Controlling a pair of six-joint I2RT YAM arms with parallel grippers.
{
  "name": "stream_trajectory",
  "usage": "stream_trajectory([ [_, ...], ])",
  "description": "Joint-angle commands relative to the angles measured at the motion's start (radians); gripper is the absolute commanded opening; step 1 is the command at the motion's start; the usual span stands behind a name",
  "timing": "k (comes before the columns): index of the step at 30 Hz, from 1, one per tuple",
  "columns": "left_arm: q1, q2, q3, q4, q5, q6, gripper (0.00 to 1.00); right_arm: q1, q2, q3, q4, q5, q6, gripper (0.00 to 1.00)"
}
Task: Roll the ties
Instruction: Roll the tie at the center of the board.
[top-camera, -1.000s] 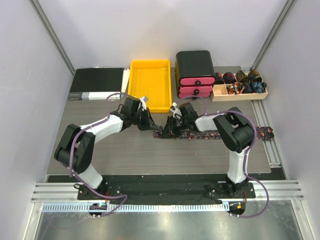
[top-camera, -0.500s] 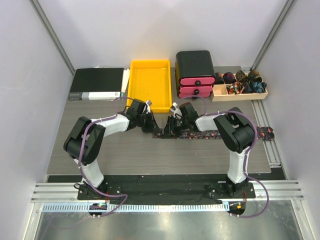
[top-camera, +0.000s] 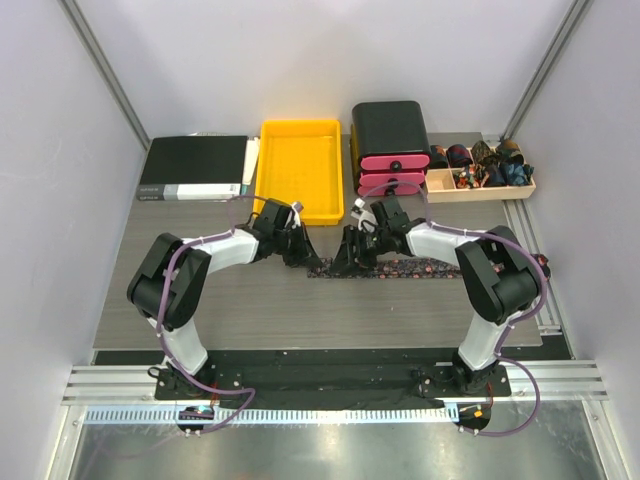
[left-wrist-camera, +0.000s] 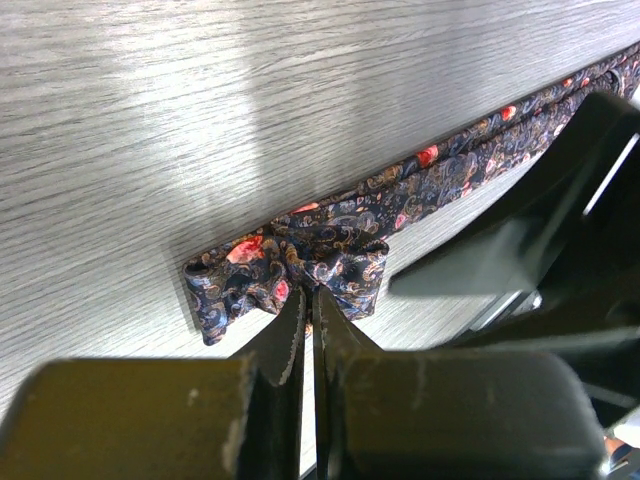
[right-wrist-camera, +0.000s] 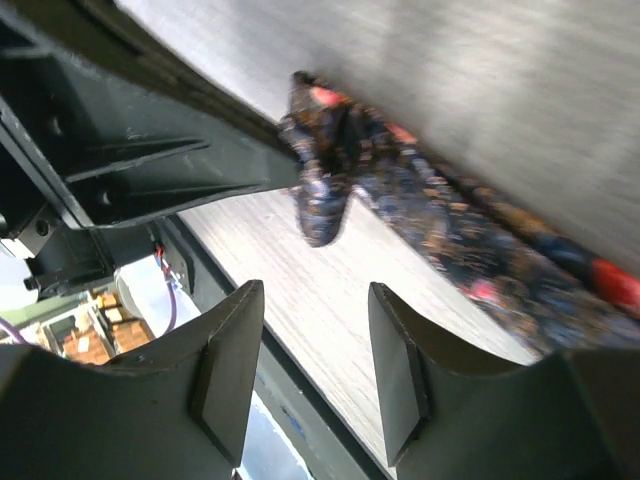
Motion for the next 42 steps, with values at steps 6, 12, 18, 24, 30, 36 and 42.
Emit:
stream_trajectory([
  [6,-0.016,0.001,0.044,0.004,0.004,0.019,0.00,-0.033,0.034,0.035,0.079,0.040,0.042,0.50],
  [12,-0.018,0.034,0.061,0.001,0.005,0.019,0.00,-0.032,0.056,0.034,0.142,0.026,0.084,0.48],
  [18,-0.029,0.064,0.070,0.007,0.019,0.021,0.00,-0.032,0.084,0.034,0.145,0.039,0.070,0.43],
  [24,-0.026,0.051,0.069,-0.010,0.042,0.039,0.01,-0.032,0.116,0.026,0.140,0.055,0.046,0.35],
  [30,-0.013,0.027,0.065,-0.062,0.076,0.085,0.11,-0.032,0.131,0.006,0.145,0.072,0.033,0.21],
  [36,0.069,-0.140,0.061,-0.160,0.099,0.410,0.49,-0.032,0.142,0.001,0.134,0.079,0.020,0.09],
  [42,0.071,-0.234,0.102,-0.338,0.197,1.158,0.59,-0.032,0.156,0.011,0.111,0.082,0.001,0.04],
])
